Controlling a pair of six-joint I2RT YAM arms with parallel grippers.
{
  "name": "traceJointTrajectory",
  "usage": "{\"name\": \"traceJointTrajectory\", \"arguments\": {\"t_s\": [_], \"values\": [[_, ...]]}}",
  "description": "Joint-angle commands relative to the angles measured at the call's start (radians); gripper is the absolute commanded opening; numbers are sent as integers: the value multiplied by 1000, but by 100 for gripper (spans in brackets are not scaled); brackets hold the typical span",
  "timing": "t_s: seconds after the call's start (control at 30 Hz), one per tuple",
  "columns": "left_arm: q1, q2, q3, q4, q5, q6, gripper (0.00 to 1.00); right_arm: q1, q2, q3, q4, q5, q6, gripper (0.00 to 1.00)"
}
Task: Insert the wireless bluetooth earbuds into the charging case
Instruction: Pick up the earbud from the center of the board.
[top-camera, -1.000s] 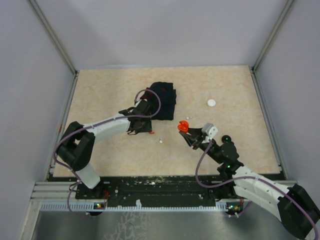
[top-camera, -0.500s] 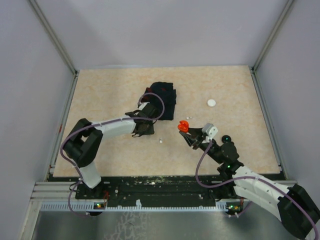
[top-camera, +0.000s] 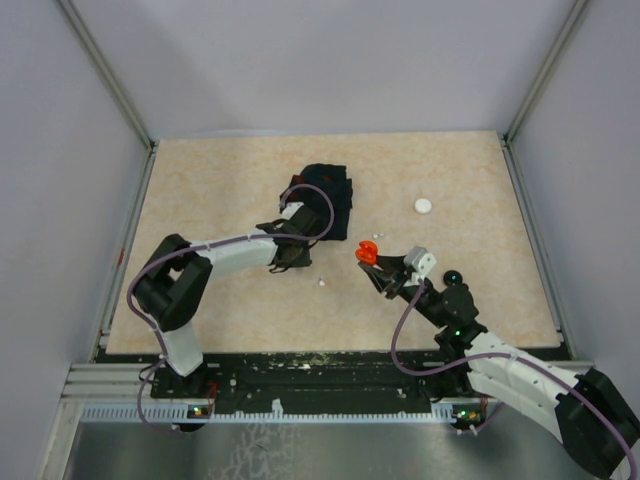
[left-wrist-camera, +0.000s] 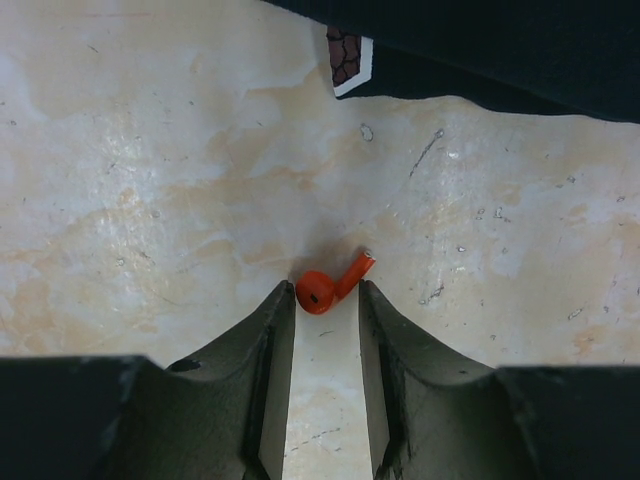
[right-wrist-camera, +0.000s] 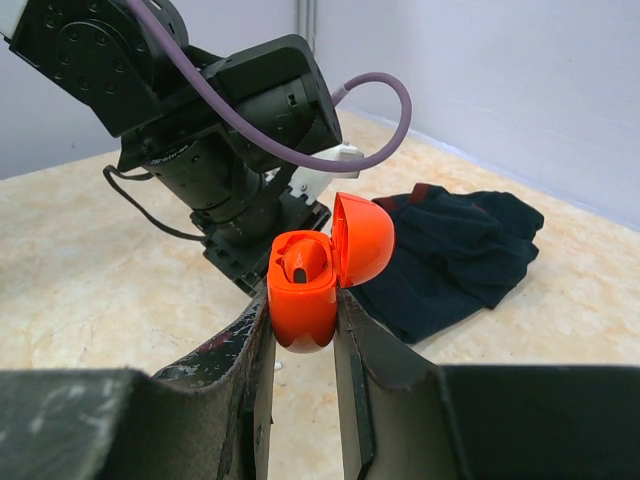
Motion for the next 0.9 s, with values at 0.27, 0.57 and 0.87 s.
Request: {"name": "traceJointTrajectory", "arguments": {"t_s": [0.27, 0.57, 0.87], "values": [[15, -9, -8, 63, 80, 17, 38, -2, -17, 5, 44, -5, 3, 0], [44, -8, 1, 83, 89, 95, 44, -2, -18, 6, 39, -6, 3, 0], [45, -40, 18, 94, 157, 139, 48, -2, -17, 8, 35, -5, 1, 0]]}}
